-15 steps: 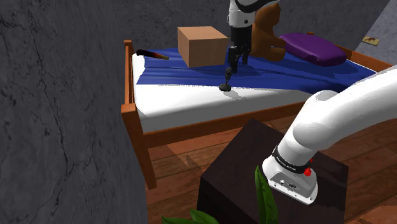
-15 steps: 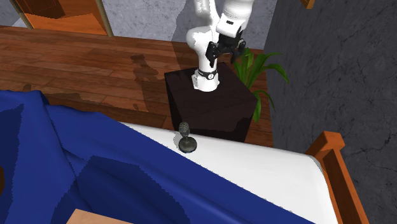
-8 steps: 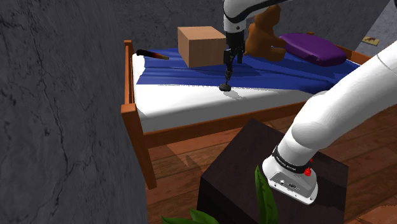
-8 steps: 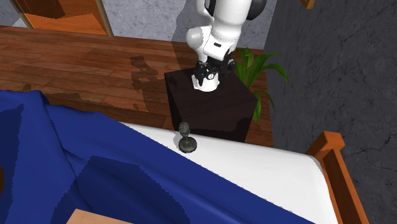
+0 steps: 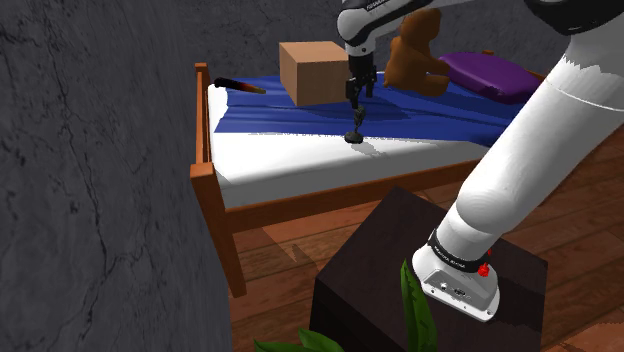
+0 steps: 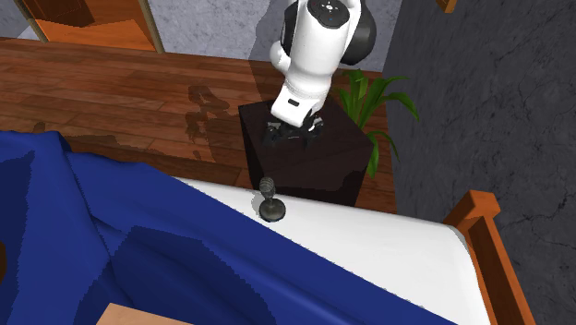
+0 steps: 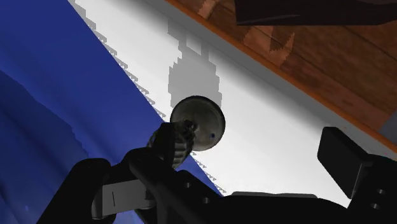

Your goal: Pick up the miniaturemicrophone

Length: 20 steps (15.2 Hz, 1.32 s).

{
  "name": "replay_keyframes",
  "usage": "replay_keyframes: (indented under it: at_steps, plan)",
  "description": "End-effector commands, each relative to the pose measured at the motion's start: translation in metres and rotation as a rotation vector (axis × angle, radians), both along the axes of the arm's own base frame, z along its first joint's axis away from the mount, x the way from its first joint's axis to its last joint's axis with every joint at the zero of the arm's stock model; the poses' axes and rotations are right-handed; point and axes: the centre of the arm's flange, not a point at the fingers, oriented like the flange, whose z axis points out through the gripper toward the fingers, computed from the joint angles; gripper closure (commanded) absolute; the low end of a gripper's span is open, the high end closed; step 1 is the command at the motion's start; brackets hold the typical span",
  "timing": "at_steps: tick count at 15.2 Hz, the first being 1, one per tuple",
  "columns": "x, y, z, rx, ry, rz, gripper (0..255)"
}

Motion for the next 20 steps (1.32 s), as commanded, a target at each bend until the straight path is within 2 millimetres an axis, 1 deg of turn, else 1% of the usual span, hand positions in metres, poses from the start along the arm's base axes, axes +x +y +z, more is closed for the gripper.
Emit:
replay_keyframes:
  at_steps: [1, 5, 6, 12, 13, 15, 16, 20]
  plan:
    - [0.014, -0.023, -0.010, -0.012, 0.000, -0.001, 0]
    - [0.043, -0.060, -0.027, -0.032, 0.001, -0.006, 0]
    - [0.046, -0.064, -0.029, -0.034, 0.001, -0.007, 0]
    - [0.046, -0.064, -0.061, -0.034, 0.001, -0.007, 0]
    - [0.046, -0.064, -0.069, -0.034, 0.001, -0.007, 0]
    - [0.046, -0.064, -0.069, -0.034, 0.001, -0.007, 0]
    - [0.046, -0.064, -0.069, -0.034, 0.001, -0.007, 255]
    - [0.046, -0.064, -0.069, -0.034, 0.001, -0.007, 255]
